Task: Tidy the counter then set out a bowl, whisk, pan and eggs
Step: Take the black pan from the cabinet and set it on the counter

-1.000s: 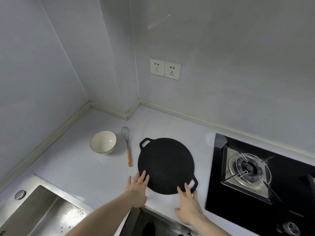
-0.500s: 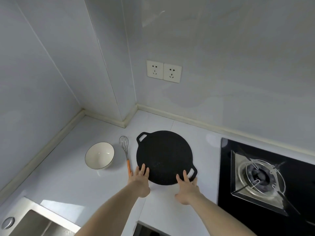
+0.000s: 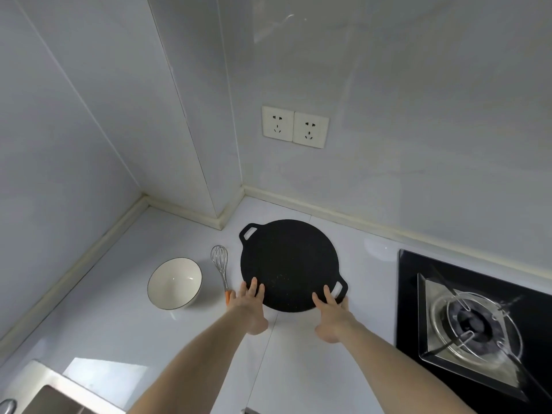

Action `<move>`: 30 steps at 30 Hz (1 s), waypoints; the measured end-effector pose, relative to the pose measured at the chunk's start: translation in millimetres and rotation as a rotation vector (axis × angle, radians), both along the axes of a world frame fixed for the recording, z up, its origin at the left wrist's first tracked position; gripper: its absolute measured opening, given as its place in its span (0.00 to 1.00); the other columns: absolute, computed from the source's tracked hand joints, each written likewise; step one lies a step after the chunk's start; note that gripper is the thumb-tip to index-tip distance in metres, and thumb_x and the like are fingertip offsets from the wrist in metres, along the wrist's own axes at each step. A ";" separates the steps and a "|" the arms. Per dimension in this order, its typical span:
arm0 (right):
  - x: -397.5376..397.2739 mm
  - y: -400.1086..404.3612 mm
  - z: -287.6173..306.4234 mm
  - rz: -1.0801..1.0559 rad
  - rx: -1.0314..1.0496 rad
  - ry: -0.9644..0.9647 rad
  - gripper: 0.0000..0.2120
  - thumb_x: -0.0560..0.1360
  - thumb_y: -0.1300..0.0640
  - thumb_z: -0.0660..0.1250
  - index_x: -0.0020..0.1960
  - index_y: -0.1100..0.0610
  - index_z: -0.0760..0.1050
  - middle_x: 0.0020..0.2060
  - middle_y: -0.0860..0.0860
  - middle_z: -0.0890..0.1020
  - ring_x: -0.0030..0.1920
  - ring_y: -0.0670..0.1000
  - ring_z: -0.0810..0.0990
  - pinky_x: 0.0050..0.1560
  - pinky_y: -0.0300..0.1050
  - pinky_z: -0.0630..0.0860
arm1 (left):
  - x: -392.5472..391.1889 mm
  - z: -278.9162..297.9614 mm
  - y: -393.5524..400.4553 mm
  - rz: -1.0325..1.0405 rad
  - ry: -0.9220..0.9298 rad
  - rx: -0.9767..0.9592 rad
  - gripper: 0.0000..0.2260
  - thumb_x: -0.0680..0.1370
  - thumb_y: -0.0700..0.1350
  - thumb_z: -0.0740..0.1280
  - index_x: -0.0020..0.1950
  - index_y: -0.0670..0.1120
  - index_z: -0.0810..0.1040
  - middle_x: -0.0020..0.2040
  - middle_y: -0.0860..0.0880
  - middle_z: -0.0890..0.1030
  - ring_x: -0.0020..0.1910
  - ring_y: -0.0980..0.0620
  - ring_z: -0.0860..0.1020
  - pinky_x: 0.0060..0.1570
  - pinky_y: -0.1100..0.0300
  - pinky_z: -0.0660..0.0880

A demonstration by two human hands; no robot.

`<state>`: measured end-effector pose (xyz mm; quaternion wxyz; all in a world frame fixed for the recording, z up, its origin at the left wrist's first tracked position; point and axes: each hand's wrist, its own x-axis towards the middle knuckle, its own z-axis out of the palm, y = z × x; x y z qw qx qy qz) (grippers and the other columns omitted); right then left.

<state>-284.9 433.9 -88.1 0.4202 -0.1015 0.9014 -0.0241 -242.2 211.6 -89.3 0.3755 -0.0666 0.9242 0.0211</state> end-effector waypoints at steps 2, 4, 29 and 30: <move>5.2 0.7 -3.7 -0.012 -0.020 0.039 0.43 0.77 0.61 0.59 0.83 0.44 0.38 0.80 0.47 0.33 0.80 0.67 0.37 0.77 0.57 0.62 | 1.4 2.5 -3.3 -0.025 0.012 0.030 0.41 0.78 0.50 0.62 0.82 0.50 0.39 0.82 0.46 0.36 0.81 0.40 0.38 0.78 0.39 0.43; 23.8 0.7 -8.2 -0.023 -0.051 0.110 0.43 0.78 0.59 0.61 0.83 0.45 0.39 0.80 0.50 0.31 0.81 0.65 0.39 0.76 0.55 0.64 | 14.5 1.9 -5.5 -0.082 0.043 0.046 0.41 0.78 0.53 0.63 0.82 0.50 0.39 0.82 0.46 0.36 0.81 0.40 0.37 0.77 0.37 0.40; 91.5 7.4 -13.8 0.063 -0.038 0.046 0.50 0.76 0.55 0.67 0.81 0.46 0.32 0.78 0.47 0.27 0.80 0.61 0.31 0.78 0.61 0.55 | 86.2 -17.0 12.9 -0.282 0.129 -0.048 0.43 0.79 0.52 0.66 0.82 0.47 0.38 0.81 0.45 0.34 0.80 0.41 0.35 0.77 0.39 0.37; 96.5 8.2 -13.0 0.061 -0.033 0.039 0.50 0.76 0.55 0.67 0.81 0.46 0.32 0.78 0.47 0.27 0.80 0.61 0.31 0.78 0.60 0.57 | 91.4 -14.9 13.0 -0.318 0.115 -0.060 0.43 0.79 0.53 0.66 0.82 0.46 0.38 0.82 0.45 0.35 0.80 0.41 0.35 0.77 0.39 0.36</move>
